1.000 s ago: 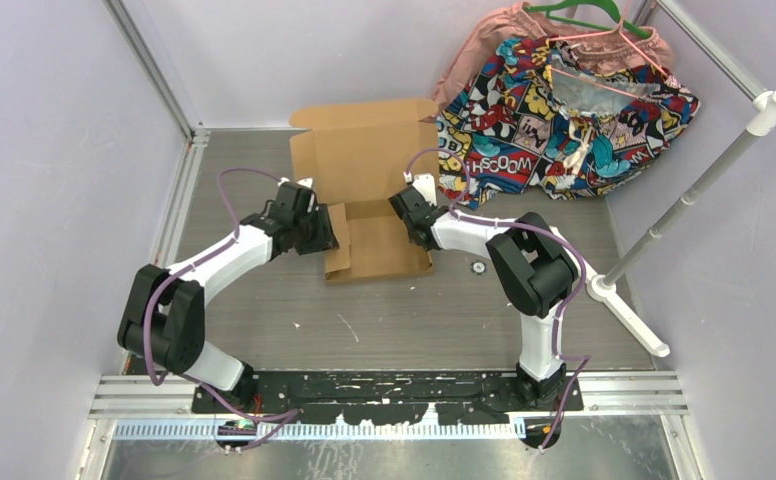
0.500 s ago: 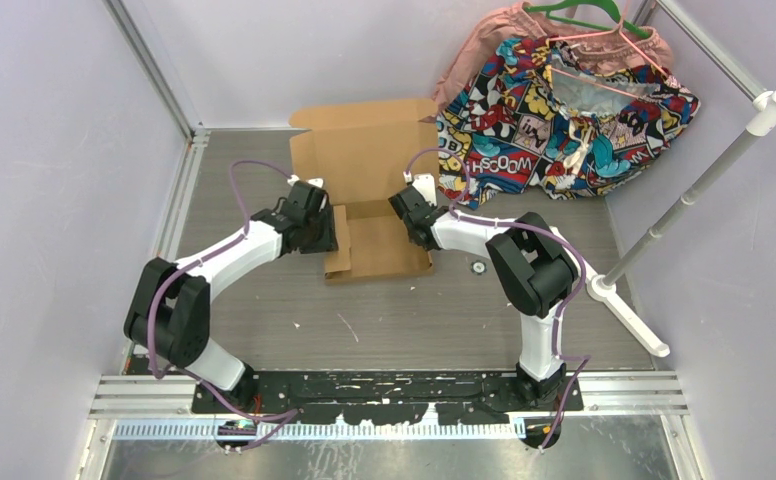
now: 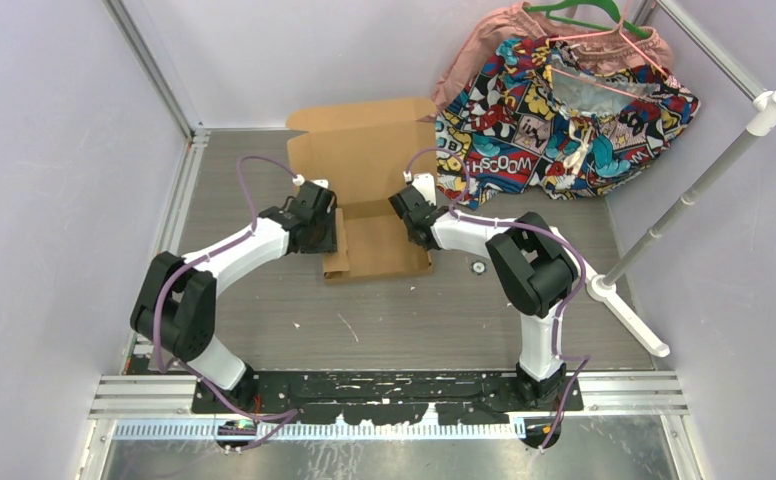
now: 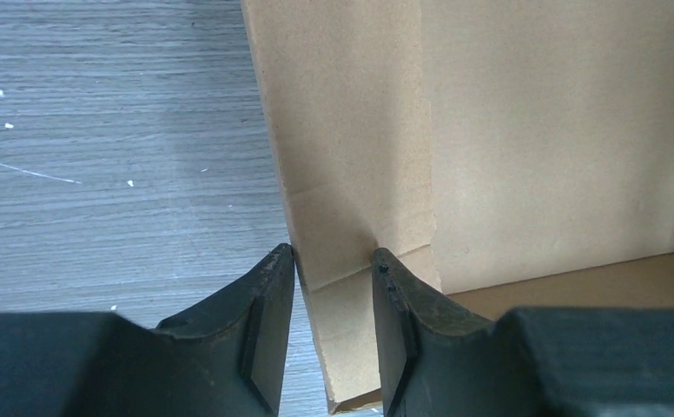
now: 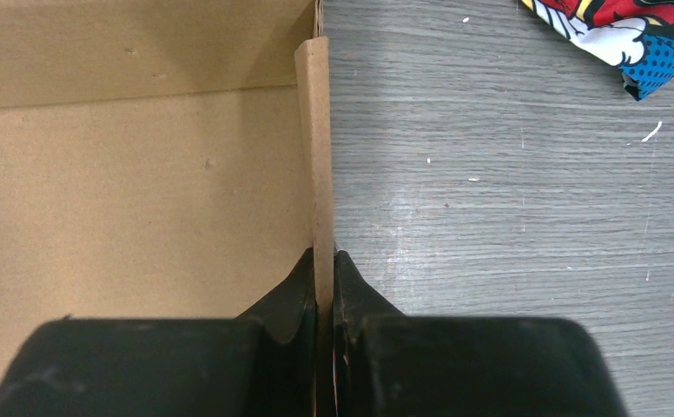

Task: Fold the paper box
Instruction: Fold the paper box at the center of the board.

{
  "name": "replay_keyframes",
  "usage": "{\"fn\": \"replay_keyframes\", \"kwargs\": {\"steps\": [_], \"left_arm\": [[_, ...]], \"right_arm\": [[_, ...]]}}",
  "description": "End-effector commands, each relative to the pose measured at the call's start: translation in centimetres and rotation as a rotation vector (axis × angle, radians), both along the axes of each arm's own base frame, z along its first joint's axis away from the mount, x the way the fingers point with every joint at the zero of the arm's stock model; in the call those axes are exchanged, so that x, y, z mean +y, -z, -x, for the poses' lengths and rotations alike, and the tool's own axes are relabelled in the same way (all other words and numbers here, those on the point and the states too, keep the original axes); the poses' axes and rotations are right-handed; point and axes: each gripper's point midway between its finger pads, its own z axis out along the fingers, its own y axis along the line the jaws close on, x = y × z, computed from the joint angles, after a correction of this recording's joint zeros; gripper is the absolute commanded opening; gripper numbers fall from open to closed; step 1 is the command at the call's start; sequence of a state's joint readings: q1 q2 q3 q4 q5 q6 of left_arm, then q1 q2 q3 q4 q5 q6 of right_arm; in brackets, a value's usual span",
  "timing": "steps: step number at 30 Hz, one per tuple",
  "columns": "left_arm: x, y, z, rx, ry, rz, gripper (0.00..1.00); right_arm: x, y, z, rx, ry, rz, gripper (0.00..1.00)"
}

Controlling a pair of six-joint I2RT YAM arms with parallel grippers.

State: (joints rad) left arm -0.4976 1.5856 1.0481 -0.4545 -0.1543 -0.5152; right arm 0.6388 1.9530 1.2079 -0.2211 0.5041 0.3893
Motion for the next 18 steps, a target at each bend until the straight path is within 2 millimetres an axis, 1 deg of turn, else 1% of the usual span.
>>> {"fn": "replay_keyframes", "kwargs": {"steps": [1, 10, 14, 18], "left_arm": [[3.2, 1.4, 1.7, 0.076, -0.018, -0.170, 0.38], [4.8, 1.0, 1.8, 0.066, -0.046, -0.262, 0.38], [4.8, 0.6, 1.5, 0.048, -0.049, -0.263, 0.37], [4.3, -0.3, 0.8, 0.030, -0.046, -0.255, 0.36]], "right_arm": [[-1.1, 6.8, 4.3, 0.216, -0.021, 0.034, 0.01], [-1.0, 6.8, 4.3, 0.217, -0.022, 0.032, 0.01], [-1.0, 6.8, 4.3, 0.214, -0.020, 0.031, 0.01], [-1.1, 6.8, 4.3, 0.216, -0.021, 0.036, 0.01]]}}
